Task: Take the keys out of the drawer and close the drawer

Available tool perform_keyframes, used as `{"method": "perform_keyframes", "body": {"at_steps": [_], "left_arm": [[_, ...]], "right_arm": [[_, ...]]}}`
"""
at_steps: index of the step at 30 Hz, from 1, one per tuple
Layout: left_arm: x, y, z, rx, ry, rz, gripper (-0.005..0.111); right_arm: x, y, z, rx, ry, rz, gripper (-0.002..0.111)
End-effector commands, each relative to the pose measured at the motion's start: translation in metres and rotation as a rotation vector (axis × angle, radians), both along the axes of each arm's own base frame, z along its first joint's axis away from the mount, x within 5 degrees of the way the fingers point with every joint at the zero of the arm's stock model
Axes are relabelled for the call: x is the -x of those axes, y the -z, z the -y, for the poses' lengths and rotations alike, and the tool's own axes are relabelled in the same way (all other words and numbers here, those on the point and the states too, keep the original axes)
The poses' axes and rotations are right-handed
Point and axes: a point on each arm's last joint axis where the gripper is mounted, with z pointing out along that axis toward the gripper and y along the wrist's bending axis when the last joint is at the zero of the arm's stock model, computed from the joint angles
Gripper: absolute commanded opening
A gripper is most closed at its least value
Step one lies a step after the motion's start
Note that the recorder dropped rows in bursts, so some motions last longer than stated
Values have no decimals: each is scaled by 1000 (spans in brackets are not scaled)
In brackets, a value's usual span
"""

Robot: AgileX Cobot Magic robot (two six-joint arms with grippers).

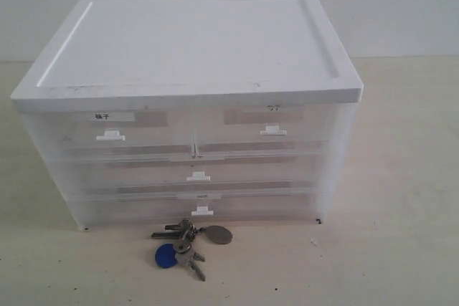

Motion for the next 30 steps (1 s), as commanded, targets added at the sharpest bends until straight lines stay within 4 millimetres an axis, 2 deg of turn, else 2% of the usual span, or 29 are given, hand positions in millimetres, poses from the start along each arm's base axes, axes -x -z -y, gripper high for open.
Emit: {"method": "perform_keyframes", "body": {"at_steps": [1,5,10,27,29,30], "left_arm": [[-1,1,-10,-136,-155,12,4],[-1,1,-14,-290,-184,11,4],[-1,1,-14,-386,-161,16,4],[0,3,-14,-403,-155,-3,4],[0,3,-14,-490,-135,1,4],[0,3,-14,-595,-111,6,4]], "right_arm": [[0,-1,0,-1,2,11,0],[0,-1,0,-1,2,11,0],[0,-1,0,-1,2,11,0],[0,-1,0,-1,2,11,0],[0,-1,0,-1,2,11,0],[0,-1,0,-1,2,11,0]]}}
